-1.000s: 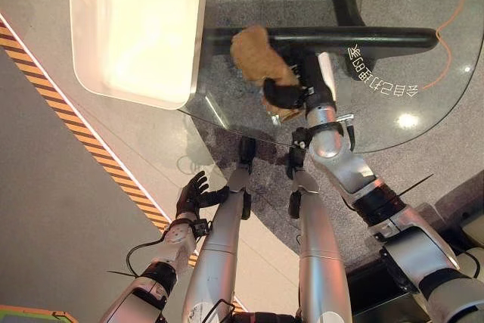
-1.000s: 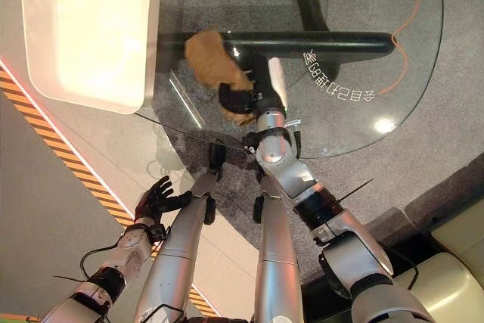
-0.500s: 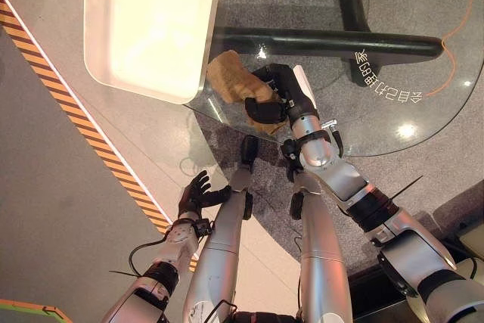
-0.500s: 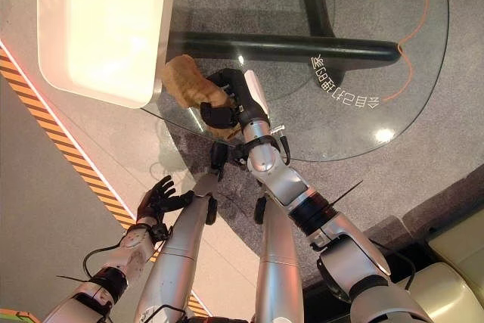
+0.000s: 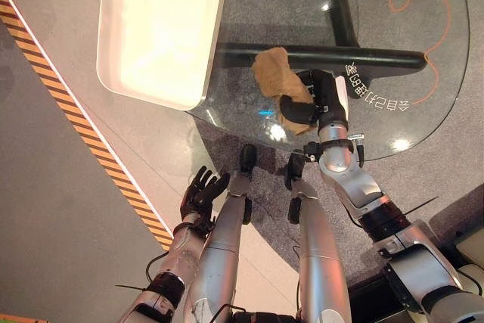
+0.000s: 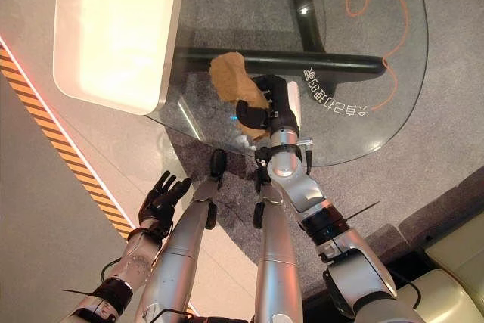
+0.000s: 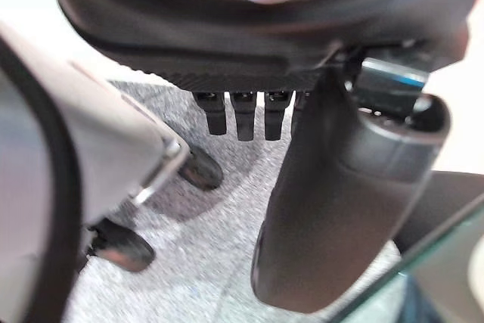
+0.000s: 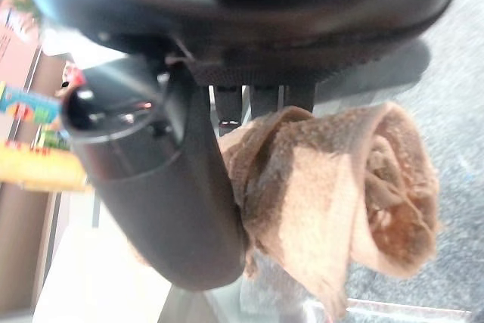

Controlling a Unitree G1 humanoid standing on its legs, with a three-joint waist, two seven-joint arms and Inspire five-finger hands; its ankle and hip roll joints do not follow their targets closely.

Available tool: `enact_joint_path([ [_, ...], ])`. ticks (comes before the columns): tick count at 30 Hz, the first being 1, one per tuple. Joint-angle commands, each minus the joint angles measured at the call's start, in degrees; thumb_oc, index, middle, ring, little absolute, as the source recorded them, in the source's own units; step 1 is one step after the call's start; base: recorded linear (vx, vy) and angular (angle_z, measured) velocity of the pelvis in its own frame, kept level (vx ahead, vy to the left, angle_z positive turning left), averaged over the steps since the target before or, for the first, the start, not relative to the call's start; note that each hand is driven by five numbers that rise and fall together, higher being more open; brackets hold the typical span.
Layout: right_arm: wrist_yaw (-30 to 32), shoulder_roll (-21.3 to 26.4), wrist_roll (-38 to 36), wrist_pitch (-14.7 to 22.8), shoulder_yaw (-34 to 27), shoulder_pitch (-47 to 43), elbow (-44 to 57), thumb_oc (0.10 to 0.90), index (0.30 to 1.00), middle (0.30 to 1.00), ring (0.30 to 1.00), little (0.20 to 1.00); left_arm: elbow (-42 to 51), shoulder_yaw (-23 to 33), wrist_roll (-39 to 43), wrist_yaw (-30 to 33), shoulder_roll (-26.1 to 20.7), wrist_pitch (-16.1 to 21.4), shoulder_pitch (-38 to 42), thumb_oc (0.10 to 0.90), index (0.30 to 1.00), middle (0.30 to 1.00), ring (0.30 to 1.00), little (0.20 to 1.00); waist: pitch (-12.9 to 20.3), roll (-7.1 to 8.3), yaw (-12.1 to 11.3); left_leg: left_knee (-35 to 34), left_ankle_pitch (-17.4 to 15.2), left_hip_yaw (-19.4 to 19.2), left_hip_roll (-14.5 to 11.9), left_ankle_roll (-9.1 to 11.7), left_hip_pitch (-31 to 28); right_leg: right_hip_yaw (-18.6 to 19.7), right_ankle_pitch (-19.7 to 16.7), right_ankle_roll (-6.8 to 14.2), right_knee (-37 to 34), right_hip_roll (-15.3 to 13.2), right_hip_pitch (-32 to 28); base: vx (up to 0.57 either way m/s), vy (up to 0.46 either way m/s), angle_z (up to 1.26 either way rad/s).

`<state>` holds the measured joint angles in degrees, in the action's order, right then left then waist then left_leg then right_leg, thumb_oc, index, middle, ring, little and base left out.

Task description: Wipe the table with a cloth and put it in the basket.

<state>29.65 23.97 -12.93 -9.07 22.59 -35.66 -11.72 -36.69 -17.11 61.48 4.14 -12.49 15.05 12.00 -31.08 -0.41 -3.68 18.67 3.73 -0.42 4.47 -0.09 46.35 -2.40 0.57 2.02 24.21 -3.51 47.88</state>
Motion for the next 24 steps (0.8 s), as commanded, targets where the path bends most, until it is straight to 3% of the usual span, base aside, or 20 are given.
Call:
enact_joint_path([
  [1, -1.0, 0.3, 0.7, 9.4, -3.0, 0.5, 13.9, 0.100, 0.300, 0.300, 0.300, 0.200, 4.8, 0.9, 3.5, -2.5, -1.8, -0.3, -7.1, 0.800, 0.900, 0.900, 0.900, 0.900, 1.3, -1.78, 0.5, 0.3, -5.1, -0.2, 2.1, -3.3, -4.0, -2.5, -3.0, 0.8, -5.0, 1.8, -3.3, -0.02, -0.046, 0.05],
  [6, -3.1, 1.0, 0.8, 11.4, -5.2, 4.9, 15.8, 0.100, 0.300, 0.300, 0.300, 0.200, 11.3, 2.0, 6.9, -6.5, -3.0, -6.4, -10.6, 0.800, 0.900, 0.900, 0.900, 0.900, 1.3, -1.46, 0.3, -1.8, -4.8, -0.2, 1.7, -3.3, -8.4, -3.0, -2.2, 0.7, -6.3, 1.8, -8.1, -0.03, -0.087, -0.01],
  [11, -3.6, 1.7, 0.7, 11.8, -6.1, 6.0, 16.3, 0.100, 0.300, 0.300, 0.300, 0.200, 15.2, 1.5, 6.5, -7.8, -4.0, -8.3, -11.9, 0.800, 0.900, 0.900, 0.900, 0.900, 1.3, -1.57, 0.1, -2.6, -4.8, -0.1, 1.6, -3.3, -10.7, -3.2, -1.9, 0.6, -7.0, 1.7, -10.5, -0.01, -0.049, 0.01],
  [15, -4.2, 3.1, 1.4, 13.1, -7.6, 8.9, 17.8, 0.100, 0.300, 0.300, 0.300, 0.200, 23.8, 1.2, 8.2, -11.1, -6.7, -10.3, -14.5, 0.800, 0.900, 0.900, 0.900, 0.900, 1.3, -2.11, -0.1, -3.2, -5.2, -0.1, 1.7, -3.4, -14.3, -3.2, -1.4, 0.6, -7.9, 1.3, -14.3, 0.00, -0.083, 0.04],
  [20, -6.5, 4.2, 3.1, 15.0, -7.7, 12.2, 21.5, 0.100, 0.300, 0.300, 0.300, 0.200, 32.8, 1.6, 11.3, -26.1, -9.2, -10.4, -16.3, 0.800, 0.900, 0.900, 0.900, 0.900, 1.3, -1.83, 0.2, -2.6, -5.9, -0.7, 1.4, -3.7, -15.4, -3.1, -1.4, 0.7, -8.2, 1.2, -15.9, 0.01, -0.066, 0.02],
  [24, -9.8, 4.9, 3.5, 16.7, -6.6, 12.8, 23.7, 0.100, 0.300, 0.300, 0.300, 0.200, 35.2, 0.2, 14.8, -31.6, -9.9, -9.3, -15.3, 0.800, 0.900, 0.900, 0.900, 0.900, 1.3, -1.43, 1.0, -1.6, -6.2, -1.2, 1.1, -3.8, -14.4, -2.6, -1.5, 0.5, -7.8, 1.4, -15.2, 0.00, -0.025, -0.02],
])
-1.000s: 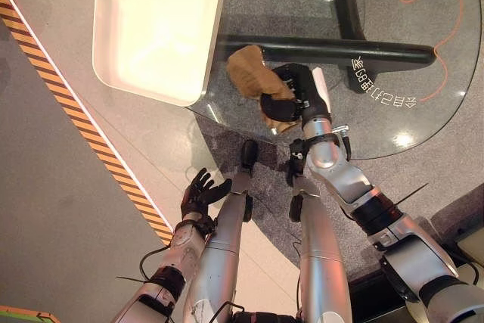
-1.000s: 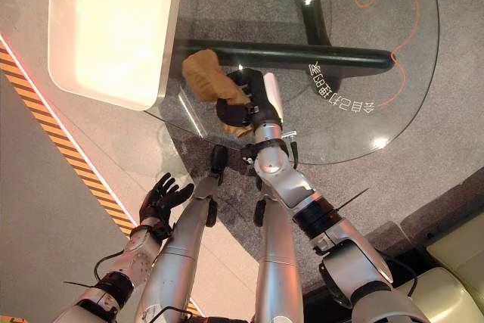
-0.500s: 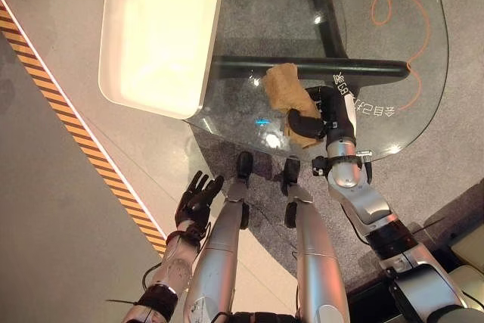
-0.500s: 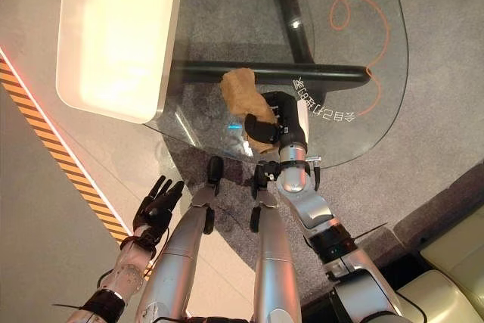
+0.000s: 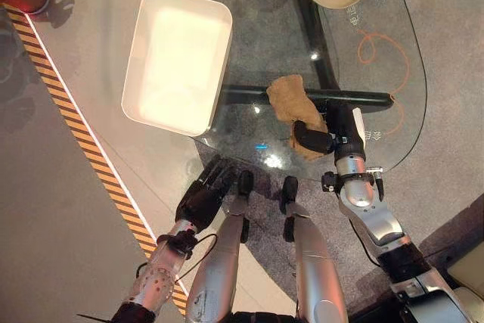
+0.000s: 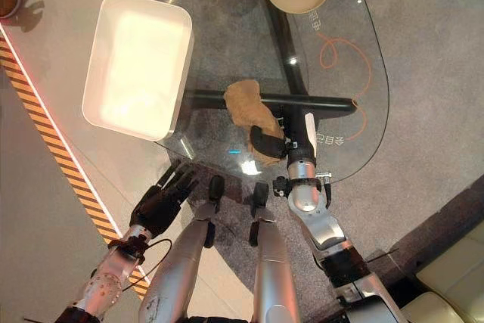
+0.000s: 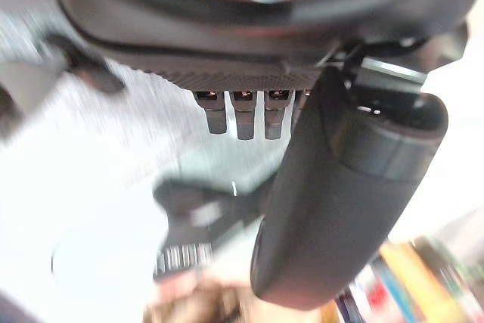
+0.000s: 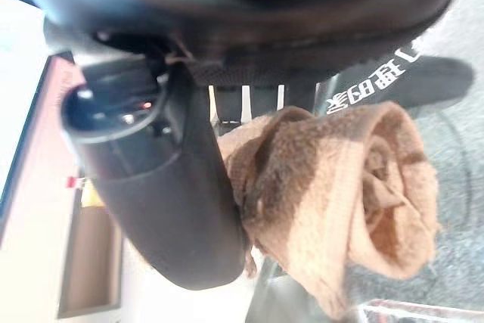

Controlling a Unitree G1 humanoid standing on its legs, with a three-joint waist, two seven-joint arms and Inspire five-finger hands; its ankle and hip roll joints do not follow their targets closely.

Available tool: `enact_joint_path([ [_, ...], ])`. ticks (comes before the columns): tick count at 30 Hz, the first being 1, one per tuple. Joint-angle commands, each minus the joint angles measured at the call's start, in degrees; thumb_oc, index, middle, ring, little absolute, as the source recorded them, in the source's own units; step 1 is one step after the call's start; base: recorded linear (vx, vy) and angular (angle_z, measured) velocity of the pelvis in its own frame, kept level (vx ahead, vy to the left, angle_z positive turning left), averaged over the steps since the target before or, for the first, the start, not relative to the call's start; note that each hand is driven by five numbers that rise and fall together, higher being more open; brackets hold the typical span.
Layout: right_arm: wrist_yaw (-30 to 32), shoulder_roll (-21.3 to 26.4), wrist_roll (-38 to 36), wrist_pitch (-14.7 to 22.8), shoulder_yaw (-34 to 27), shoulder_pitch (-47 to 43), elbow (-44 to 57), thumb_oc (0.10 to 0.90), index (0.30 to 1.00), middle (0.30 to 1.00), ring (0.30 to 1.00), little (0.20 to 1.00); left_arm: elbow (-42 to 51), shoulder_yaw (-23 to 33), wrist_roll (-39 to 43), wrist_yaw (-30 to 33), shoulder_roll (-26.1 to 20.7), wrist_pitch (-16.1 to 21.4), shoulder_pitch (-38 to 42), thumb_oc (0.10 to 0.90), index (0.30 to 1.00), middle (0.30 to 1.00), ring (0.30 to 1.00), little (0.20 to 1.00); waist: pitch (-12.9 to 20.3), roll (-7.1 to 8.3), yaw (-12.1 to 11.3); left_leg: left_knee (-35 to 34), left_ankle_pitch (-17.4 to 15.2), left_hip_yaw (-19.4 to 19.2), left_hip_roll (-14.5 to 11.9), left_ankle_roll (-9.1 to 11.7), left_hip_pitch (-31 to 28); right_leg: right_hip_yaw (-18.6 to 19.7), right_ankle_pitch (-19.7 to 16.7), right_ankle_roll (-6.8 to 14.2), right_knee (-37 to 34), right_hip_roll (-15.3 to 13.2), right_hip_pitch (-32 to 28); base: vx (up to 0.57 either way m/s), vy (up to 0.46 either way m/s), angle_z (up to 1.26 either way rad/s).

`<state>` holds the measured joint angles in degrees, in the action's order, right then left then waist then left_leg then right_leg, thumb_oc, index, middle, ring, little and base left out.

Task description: Wipe the table with a cloth and put it in the basket.

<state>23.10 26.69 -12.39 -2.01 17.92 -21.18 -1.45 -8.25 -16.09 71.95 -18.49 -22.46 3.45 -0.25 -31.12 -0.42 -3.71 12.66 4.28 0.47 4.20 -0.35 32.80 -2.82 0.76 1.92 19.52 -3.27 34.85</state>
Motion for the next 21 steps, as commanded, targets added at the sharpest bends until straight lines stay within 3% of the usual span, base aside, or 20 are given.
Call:
enact_joint_path([
  [1, -3.9, 2.3, 2.8, 10.0, -1.7, -1.4, 14.0, 0.100, 0.300, 0.300, 0.300, 0.200, 7.6, -1.1, 6.0, -10.4, -0.1, 2.2, -2.7, 0.800, 0.900, 0.900, 0.900, 0.900, 1.3, -1.29, 1.2, 4.6, -6.7, -2.3, 1.2, -3.6, -0.6, -2.0, -1.8, 0.6, -2.9, 1.3, -1.8, 0.00, 0.000, 0.00],
  [9, -9.7, 3.4, 1.4, 12.7, 1.3, 0.9, 17.9, 0.100, 0.300, 0.300, 0.300, 0.200, 12.3, -2.8, 13.0, -19.1, -0.9, 1.6, -0.3, 0.800, 0.900, 0.900, 0.900, 0.900, 1.3, -0.33, 2.9, 5.7, -6.8, -3.2, 1.0, -4.1, 2.0, -0.2, -2.4, 0.6, -2.6, 2.5, 0.7, 0.00, -0.013, -0.05],
  [21, -17.7, 4.0, 1.8, 12.9, 7.1, 0.4, 19.5, 0.100, 0.300, 0.300, 0.300, 0.200, 15.9, -3.8, 15.3, -17.3, -1.7, 3.2, 2.3, 0.800, 0.900, 0.900, 0.900, 0.900, 1.3, -0.50, 2.9, 6.7, -5.9, -3.1, 1.4, -3.8, 4.4, 0.3, -2.8, 0.3, -3.1, 2.1, 2.0, 0.00, -0.003, -0.03],
])
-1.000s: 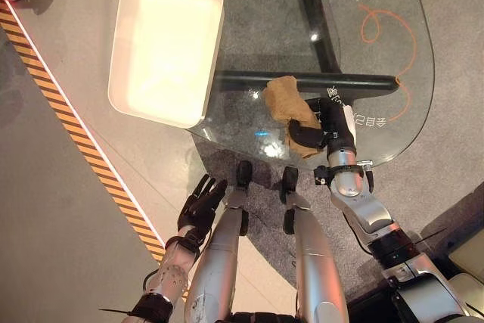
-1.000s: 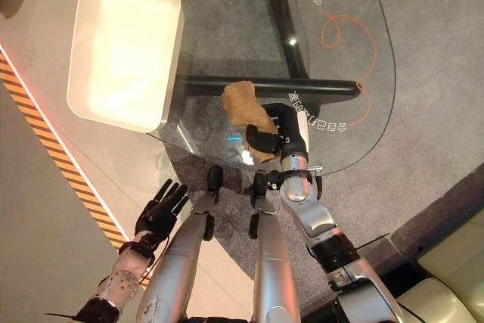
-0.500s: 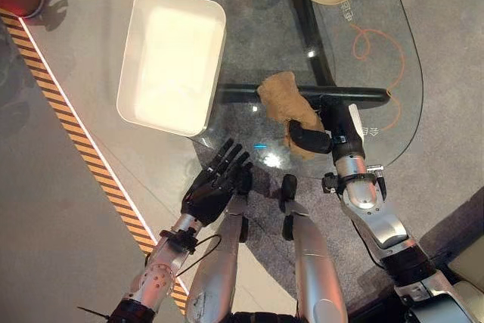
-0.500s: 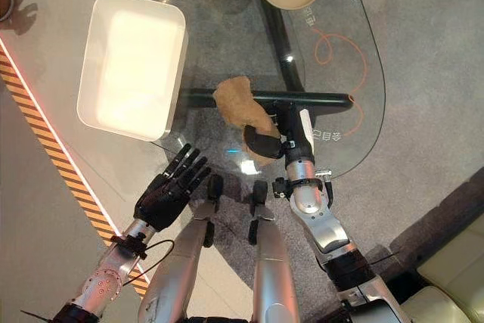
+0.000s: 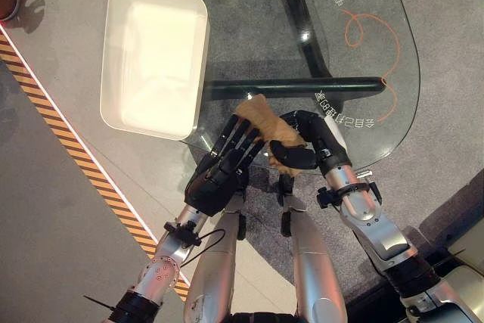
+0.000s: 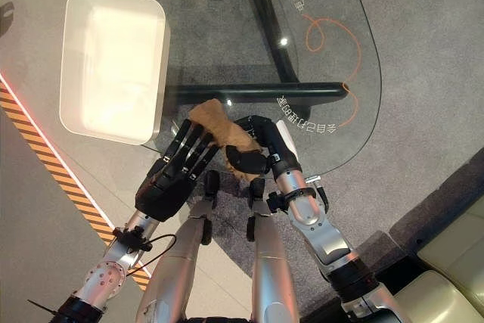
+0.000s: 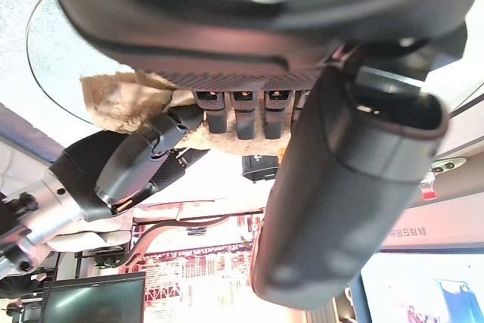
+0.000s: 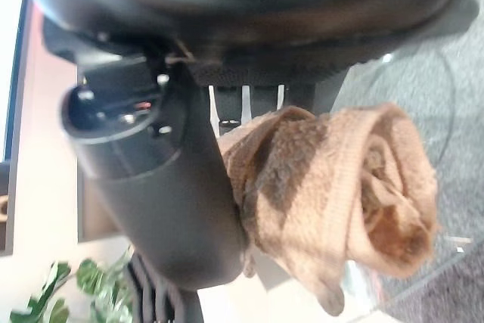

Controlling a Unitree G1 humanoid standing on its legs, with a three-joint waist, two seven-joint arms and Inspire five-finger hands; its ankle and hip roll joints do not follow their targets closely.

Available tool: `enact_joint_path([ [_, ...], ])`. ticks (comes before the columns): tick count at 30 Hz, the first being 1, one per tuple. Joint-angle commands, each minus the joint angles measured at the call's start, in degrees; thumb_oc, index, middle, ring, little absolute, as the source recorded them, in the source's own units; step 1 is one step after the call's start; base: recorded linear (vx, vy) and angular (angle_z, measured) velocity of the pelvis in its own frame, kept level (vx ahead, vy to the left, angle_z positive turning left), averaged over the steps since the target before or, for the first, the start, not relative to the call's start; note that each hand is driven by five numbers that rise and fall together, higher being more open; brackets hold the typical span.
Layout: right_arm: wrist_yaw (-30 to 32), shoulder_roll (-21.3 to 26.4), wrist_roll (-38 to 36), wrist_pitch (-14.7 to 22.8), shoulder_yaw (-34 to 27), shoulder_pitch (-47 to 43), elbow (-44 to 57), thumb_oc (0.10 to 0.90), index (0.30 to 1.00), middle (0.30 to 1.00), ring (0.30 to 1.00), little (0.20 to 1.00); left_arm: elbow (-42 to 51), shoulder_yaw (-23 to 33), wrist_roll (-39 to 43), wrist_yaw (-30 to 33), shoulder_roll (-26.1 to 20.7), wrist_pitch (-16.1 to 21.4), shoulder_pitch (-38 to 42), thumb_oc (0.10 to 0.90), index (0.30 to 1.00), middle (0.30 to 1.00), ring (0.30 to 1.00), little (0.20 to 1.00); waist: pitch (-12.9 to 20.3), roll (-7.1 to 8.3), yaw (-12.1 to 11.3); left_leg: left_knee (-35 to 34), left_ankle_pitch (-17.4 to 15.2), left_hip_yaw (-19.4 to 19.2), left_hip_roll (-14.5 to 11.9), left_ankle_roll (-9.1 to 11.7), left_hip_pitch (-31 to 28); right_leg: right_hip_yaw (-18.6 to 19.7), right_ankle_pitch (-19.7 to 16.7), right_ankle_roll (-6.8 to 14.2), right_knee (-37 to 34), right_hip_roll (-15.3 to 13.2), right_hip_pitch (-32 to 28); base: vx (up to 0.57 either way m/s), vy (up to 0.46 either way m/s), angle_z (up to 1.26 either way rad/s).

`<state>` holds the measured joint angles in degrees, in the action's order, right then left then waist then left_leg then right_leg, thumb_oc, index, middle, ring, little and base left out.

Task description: Wipe the table with a cloth and put it in the basket.

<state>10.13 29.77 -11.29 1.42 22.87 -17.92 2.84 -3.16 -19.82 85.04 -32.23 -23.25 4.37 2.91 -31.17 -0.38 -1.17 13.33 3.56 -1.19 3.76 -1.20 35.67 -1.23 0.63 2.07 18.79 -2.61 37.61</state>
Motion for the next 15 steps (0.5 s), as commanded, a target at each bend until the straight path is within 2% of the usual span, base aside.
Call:
enact_joint_path([
  [1, -5.2, 1.1, 0.9, 9.8, 3.0, -3.1, 15.4, 0.100, 0.300, 0.300, 0.300, 0.200, 11.0, -0.2, 2.2, -3.0, -1.0, 2.7, -0.5, 0.800, 0.900, 0.900, 0.900, 0.900, 1.4, -0.56, 0.3, 6.0, -5.1, -1.3, 1.9, -2.9, 1.6, -1.2, -2.7, 0.1, -2.5, 1.5, -0.7, 0.00, 0.000, 0.00],
  [6, -6.1, 0.9, 1.7, 10.1, 5.1, -4.9, 16.7, 0.100, 0.300, 0.300, 0.300, 0.200, 11.6, -1.0, 0.7, 0.8, -1.8, 3.9, 1.4, 0.800, 0.900, 0.900, 0.900, 0.900, 1.4, -0.52, 0.3, 6.0, -4.8, -0.8, 2.1, -2.9, 2.0, -1.1, -2.8, 0.1, -2.2, 1.6, -0.1, 0.00, 0.000, 0.00],
  [11, -5.2, 1.1, 4.8, 8.7, 6.6, -5.8, 17.2, 0.100, 0.300, 0.300, 0.300, 0.200, 12.4, -1.3, -1.6, 2.2, -1.6, 3.5, 2.1, 0.800, 0.900, 0.900, 0.900, 0.900, 1.4, -0.62, 0.3, 6.1, -4.5, -0.6, 2.3, -2.9, 2.5, -0.9, -2.8, 0.0, -2.1, 1.7, 0.3, 0.00, 0.000, 0.00],
  [15, 0.7, 1.4, 4.7, 9.4, 6.3, -5.1, 17.5, 0.100, 0.300, 0.300, 0.300, 0.200, 13.5, -2.3, -2.9, 3.9, -1.9, 3.8, 1.9, 0.800, 0.900, 0.900, 0.900, 0.900, 1.4, -1.04, 0.4, 6.0, -4.3, -0.8, 2.3, -2.8, 2.7, -0.7, -2.7, -0.2, -2.0, 1.7, 0.6, 0.00, 0.000, 0.00],
])
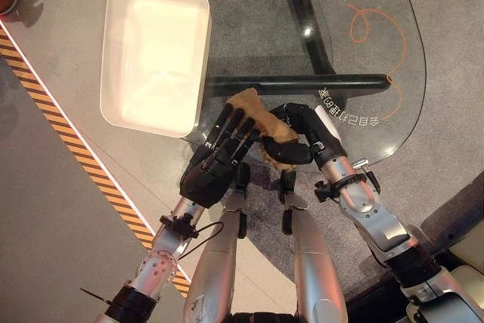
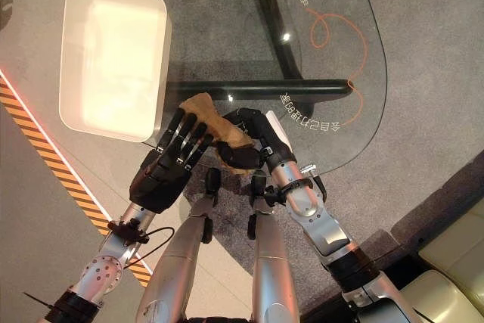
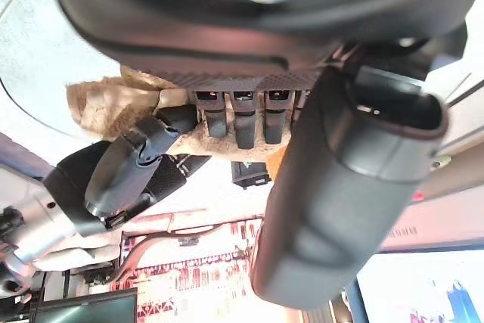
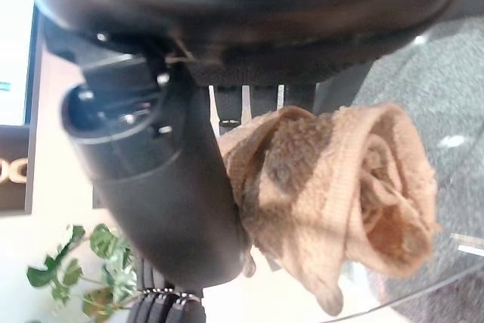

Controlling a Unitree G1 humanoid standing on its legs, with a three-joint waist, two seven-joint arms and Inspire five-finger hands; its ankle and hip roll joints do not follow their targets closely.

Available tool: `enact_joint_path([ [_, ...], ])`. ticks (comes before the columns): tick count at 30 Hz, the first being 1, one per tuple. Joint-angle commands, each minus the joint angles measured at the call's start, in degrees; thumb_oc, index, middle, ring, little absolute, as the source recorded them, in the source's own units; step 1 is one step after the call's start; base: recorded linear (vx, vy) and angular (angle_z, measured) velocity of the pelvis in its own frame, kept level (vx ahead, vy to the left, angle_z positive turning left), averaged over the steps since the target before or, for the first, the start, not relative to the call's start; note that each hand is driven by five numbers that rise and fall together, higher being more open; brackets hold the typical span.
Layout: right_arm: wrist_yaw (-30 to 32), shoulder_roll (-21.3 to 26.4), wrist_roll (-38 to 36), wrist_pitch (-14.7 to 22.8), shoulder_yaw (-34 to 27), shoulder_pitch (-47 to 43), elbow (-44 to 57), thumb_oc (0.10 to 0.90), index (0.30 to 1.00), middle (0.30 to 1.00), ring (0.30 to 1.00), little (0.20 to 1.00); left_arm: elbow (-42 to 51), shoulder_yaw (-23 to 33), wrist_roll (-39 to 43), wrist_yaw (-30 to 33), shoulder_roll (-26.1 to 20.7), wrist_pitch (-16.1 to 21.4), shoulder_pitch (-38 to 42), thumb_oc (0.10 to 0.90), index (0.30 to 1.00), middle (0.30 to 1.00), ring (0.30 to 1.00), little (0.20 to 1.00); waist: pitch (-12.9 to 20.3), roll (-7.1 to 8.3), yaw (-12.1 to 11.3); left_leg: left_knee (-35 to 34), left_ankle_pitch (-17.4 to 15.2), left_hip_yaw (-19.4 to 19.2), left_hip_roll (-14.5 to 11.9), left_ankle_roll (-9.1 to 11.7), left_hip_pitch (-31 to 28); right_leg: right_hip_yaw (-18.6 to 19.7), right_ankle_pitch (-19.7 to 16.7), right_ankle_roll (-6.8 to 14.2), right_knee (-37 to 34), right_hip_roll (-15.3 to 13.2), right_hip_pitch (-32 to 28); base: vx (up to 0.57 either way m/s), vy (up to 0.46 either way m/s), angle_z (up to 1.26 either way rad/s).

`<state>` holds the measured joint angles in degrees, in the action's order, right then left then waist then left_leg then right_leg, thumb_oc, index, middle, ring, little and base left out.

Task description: Wipe the table with a cloth and put it in the basket.

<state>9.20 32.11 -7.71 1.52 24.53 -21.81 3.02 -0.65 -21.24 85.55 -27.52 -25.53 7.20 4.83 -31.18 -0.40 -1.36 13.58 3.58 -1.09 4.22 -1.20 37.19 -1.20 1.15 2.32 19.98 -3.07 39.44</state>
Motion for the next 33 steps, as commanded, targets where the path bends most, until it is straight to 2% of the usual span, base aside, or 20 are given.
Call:
enact_joint_path([
  [1, 4.8, -1.4, 1.5, 10.0, 4.0, -0.8, 16.5, 0.100, 0.300, 0.300, 0.300, 0.200, 10.9, -1.1, -3.5, -0.7, 0.6, 1.2, -0.3, 0.800, 0.900, 0.900, 0.900, 0.900, 1.4, -1.11, 0.7, 5.7, -4.3, -0.9, 1.9, -2.8, 1.1, -0.6, -3.2, -0.4, -3.2, 2.2, -1.3, 0.00, 0.000, 0.00],
  [7, 12.3, -2.8, 3.0, 12.6, 0.9, 1.4, 15.9, 0.100, 0.300, 0.300, 0.300, 0.200, 11.2, -0.7, -4.2, -0.7, 1.7, 1.6, -1.7, 0.800, 0.900, 0.900, 0.900, 0.900, 1.4, -1.30, 0.8, 5.4, -4.4, -1.0, 1.9, -2.9, 0.6, -0.4, -3.1, -0.5, -3.4, 2.2, -1.7, 0.00, 0.000, 0.00],
  [17, 18.0, -4.6, 2.8, 18.2, -4.8, 3.1, 19.2, 0.100, 0.300, 0.300, 0.300, 0.200, 11.2, 0.5, -4.2, -0.6, 2.8, 0.6, -3.6, 0.800, 0.900, 0.900, 0.900, 0.900, 1.4, -1.22, 1.2, 5.0, -4.7, -1.5, 1.5, -3.1, -0.1, -0.1, -3.1, -0.4, -3.6, 2.3, -2.2, 0.00, 0.000, 0.00],
  [23, 23.8, -6.4, 6.4, 21.3, -6.3, 4.4, 20.4, 0.100, 0.300, 0.300, 0.300, 0.200, 11.2, 0.8, -4.6, -0.8, 3.6, 0.9, -4.3, 0.800, 0.900, 0.900, 0.900, 0.900, 1.4, -1.47, 1.4, 4.9, -4.8, -1.9, 1.5, -3.2, -0.3, 0.2, -3.0, -0.5, -3.6, 2.4, -2.3, 0.00, 0.007, -0.01],
  [29, 21.1, -6.4, 4.9, 21.5, -6.8, 5.7, 21.3, 0.100, 0.300, 0.300, 0.300, 0.200, 11.1, 1.3, -4.6, -1.2, 3.9, 0.8, -4.8, 0.800, 0.900, 0.900, 0.900, 0.900, 1.4, -1.46, 1.5, 4.5, -4.8, -2.0, 1.4, -3.2, -0.3, 0.3, -3.1, -0.5, -3.9, 2.4, -2.3, 0.01, 0.011, -0.06],
  [33, 13.9, -5.5, 1.6, 20.5, -5.6, 6.1, 22.6, 0.100, 0.300, 0.300, 0.300, 0.200, 11.5, 1.7, -4.7, -1.6, 3.6, 0.3, -5.1, 0.800, 0.900, 0.900, 0.900, 0.900, 1.4, -1.16, 1.5, 4.3, -4.7, -2.3, 1.2, -3.1, -0.3, 0.1, -3.1, -0.4, -4.1, 2.4, -2.4, 0.00, 0.001, -0.01],
])
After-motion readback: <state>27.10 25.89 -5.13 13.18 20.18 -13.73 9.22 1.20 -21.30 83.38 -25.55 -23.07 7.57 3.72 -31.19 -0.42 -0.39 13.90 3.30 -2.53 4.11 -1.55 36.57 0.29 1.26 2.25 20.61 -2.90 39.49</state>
